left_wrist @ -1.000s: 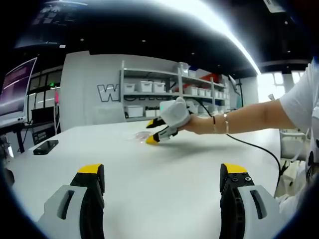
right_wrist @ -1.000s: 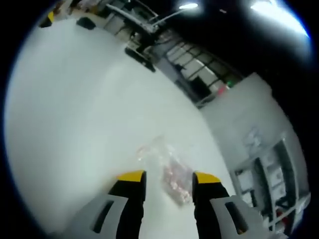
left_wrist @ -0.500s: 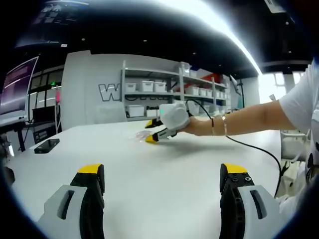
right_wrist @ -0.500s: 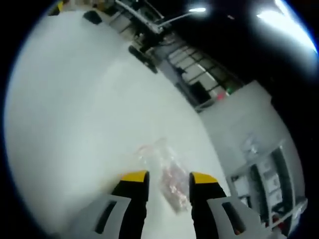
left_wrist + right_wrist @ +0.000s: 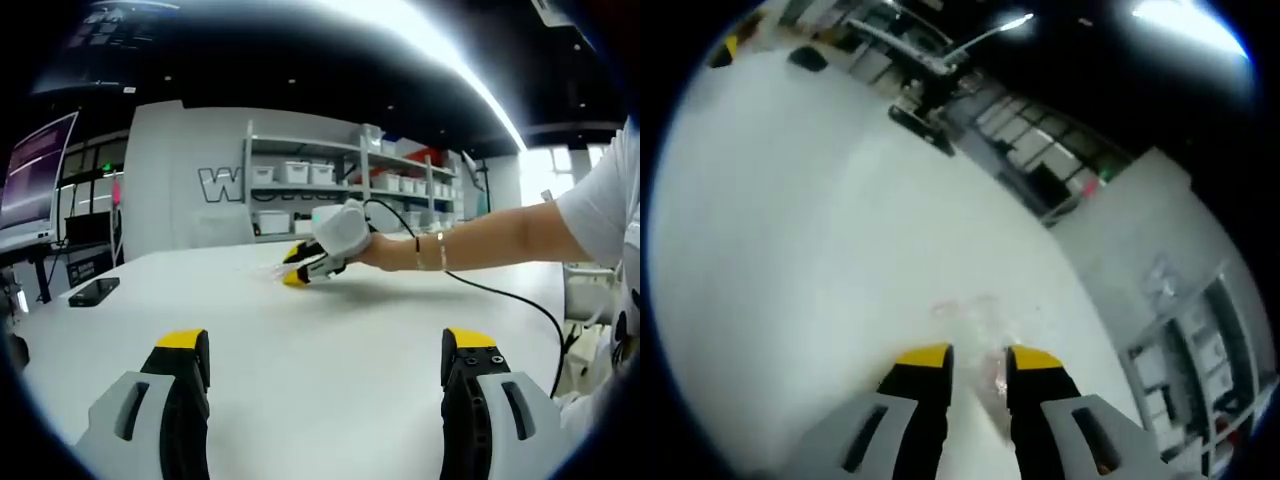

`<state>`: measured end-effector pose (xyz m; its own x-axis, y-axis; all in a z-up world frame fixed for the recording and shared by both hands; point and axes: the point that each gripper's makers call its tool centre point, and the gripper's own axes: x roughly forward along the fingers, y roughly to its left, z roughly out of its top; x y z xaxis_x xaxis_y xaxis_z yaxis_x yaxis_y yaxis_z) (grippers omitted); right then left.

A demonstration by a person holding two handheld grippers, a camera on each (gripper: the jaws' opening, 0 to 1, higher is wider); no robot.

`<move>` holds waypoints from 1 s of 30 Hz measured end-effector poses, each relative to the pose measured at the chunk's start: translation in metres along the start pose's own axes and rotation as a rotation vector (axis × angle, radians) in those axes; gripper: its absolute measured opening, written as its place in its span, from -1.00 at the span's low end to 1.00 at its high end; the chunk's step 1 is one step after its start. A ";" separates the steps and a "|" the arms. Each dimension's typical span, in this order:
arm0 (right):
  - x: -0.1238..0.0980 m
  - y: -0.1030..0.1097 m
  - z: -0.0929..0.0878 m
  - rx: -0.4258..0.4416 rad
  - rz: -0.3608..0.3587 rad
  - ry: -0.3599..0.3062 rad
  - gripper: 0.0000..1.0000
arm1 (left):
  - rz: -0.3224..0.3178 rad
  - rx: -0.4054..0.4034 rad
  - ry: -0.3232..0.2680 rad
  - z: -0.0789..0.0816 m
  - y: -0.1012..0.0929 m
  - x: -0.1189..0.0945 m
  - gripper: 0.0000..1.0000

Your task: Open the resealable bag by pulling the two sides of the seal apart until the entire bag opening is separated and visibly accessible.

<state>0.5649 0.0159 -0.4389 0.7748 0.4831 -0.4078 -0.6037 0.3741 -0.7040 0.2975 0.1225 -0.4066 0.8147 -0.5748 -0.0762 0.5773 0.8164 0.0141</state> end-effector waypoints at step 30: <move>-0.039 -0.074 0.011 0.441 -0.187 -0.141 -1.00 | -0.007 0.003 -0.009 0.004 -0.012 -0.003 0.90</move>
<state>0.5774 -0.0224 -0.3642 0.8628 0.4669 -0.1939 -0.5023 0.7489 -0.4323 0.2881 0.1143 -0.4025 0.8109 -0.5814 -0.0674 0.5835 0.8119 0.0168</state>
